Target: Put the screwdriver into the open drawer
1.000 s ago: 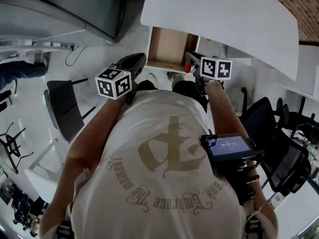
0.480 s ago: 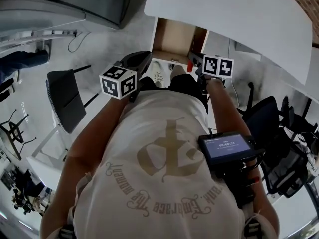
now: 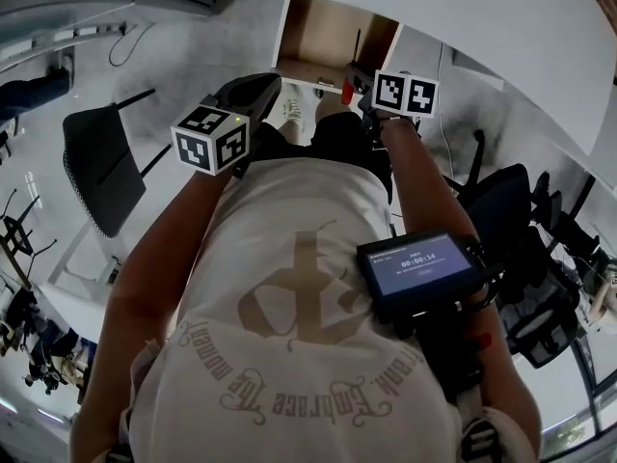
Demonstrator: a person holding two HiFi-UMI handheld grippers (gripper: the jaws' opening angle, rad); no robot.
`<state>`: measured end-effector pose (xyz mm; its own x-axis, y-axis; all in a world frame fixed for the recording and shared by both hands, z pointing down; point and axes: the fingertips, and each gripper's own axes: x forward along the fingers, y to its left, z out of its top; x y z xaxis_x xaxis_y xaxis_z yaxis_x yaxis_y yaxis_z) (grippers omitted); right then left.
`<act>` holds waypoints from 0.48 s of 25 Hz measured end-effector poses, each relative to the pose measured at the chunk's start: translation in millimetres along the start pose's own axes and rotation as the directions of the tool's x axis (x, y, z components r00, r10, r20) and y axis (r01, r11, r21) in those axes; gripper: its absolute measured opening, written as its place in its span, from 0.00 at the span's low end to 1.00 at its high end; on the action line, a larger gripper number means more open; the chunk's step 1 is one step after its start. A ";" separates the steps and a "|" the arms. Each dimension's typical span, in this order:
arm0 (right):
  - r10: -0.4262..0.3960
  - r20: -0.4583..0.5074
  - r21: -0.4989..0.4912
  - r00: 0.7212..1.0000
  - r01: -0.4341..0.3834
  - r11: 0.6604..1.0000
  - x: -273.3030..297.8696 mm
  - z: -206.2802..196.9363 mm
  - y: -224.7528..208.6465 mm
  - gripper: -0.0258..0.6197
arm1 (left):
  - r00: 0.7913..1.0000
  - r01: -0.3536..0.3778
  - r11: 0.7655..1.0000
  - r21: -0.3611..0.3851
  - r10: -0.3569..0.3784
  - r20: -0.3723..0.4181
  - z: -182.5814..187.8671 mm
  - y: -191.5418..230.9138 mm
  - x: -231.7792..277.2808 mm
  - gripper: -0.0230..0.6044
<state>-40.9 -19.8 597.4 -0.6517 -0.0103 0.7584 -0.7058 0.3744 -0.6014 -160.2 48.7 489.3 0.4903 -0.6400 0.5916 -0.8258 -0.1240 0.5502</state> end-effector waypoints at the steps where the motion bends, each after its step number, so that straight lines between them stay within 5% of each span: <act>1: -0.001 -0.010 0.001 1.000 0.001 1.000 8.3 -0.1 -2.0 0.14 | 1.000 0.001 1.000 -0.008 -0.001 -0.006 -2.3 5.7 4.3 0.07; 12: 0.014 -0.033 0.001 0.999 -0.014 1.000 42.0 0.0 -23.6 0.14 | 0.999 0.005 0.999 -0.052 -0.007 -0.039 -36.6 13.2 28.3 0.07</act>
<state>-51.7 -29.1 643.4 -0.6520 0.0258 0.7578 -0.6968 0.3736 -0.6122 -147.0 56.7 534.9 0.5067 -0.6093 0.6099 -0.8076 -0.0877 0.5832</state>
